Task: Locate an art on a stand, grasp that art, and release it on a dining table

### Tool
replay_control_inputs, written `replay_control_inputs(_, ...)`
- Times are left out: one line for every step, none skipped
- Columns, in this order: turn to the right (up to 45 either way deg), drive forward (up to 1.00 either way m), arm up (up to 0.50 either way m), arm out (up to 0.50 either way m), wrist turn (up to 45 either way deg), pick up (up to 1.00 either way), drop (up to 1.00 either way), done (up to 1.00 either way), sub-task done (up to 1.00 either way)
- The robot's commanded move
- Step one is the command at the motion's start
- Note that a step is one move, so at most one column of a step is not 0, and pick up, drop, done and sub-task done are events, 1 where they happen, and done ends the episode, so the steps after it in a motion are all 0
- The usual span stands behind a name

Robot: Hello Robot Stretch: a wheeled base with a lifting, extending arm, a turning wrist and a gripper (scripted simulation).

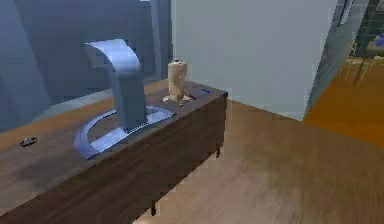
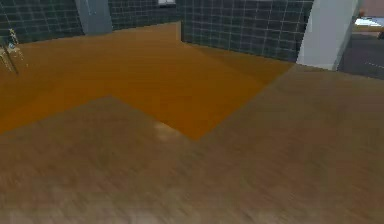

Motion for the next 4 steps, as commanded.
replay_control_inputs(27.0, 0.00, 0.00, 0.00, 0.0, 0.00, 0.00, 0.00, 0.00)
replay_control_inputs(0.0, 0.75, 0.00, 0.00, 0.0, 0.00, 0.00, 0.00, 0.00)
replay_control_inputs(-45.0, 0.00, 0.00, 0.00, 0.0, 0.00, 0.00, 0.00, 0.00)
replay_control_inputs(-45.0, 0.00, 0.00, 0.00, 0.0, 0.00, 0.00, 0.00, 0.00)
